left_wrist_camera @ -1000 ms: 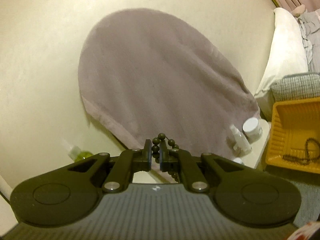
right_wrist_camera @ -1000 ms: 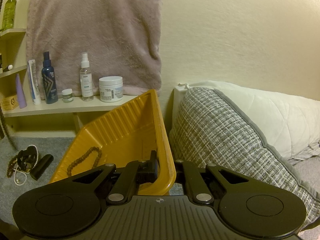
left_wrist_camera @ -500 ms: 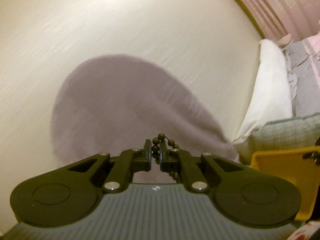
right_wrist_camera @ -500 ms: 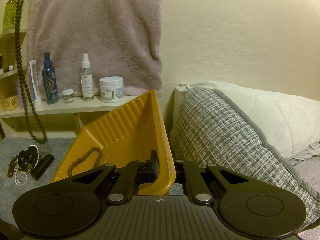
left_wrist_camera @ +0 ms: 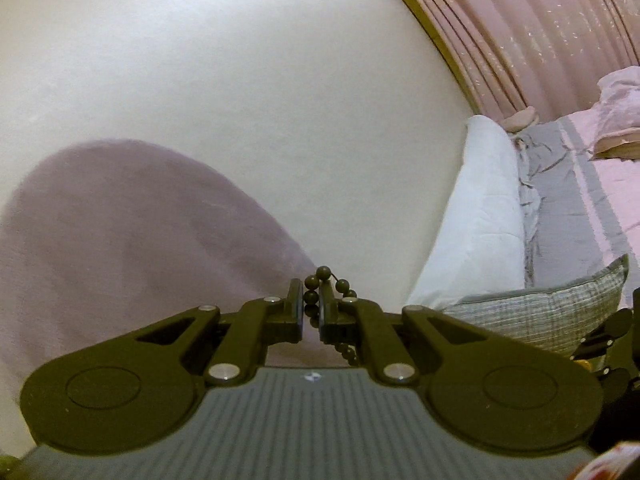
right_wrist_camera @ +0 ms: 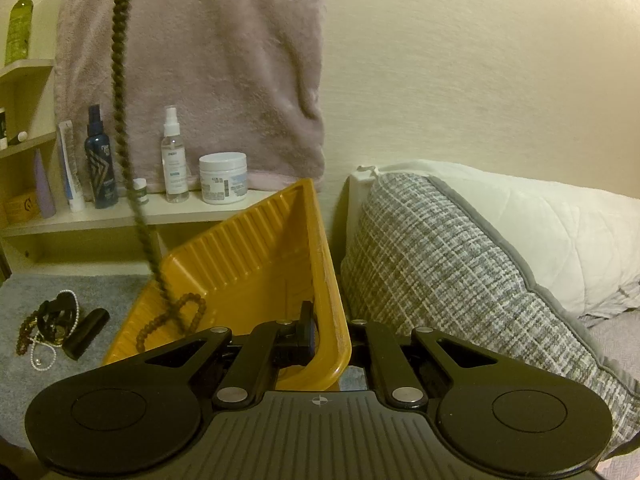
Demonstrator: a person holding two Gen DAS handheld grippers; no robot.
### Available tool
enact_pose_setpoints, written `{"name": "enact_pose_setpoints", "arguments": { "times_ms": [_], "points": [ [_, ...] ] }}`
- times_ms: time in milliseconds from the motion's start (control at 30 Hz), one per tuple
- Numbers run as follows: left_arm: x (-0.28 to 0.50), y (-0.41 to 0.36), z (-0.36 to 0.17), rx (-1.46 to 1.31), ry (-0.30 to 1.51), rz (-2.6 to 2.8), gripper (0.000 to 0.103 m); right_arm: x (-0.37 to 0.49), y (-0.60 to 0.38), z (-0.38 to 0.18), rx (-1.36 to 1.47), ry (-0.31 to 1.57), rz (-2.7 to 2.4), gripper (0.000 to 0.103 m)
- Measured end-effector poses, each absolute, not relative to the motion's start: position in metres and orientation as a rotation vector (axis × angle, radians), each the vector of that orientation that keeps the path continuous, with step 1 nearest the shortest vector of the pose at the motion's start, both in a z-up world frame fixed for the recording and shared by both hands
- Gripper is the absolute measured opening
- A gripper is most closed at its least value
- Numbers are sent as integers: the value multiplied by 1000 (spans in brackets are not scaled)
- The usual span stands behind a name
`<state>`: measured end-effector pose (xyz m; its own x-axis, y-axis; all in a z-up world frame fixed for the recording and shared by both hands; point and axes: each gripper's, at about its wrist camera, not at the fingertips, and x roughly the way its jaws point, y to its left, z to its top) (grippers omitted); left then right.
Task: Organize jewelry
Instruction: 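Lift the dark bead strand with the left gripper and carry it over the tray, then open the left gripper to release the strand into the orange tray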
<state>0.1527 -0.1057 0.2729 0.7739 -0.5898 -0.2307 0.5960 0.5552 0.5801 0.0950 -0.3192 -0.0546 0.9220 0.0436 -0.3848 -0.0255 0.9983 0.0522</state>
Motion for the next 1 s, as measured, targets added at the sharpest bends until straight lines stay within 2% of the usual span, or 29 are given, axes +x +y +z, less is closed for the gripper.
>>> {"name": "enact_pose_setpoints", "arguments": {
  "times_ms": [767,1000],
  "points": [
    [185,-160,110,743,411,-856,6,95,-322,-58,60,405,32,5],
    [188,-161,93,730,464,-867,6,94,-322,-58,62,407,33,5]
  ]
}}
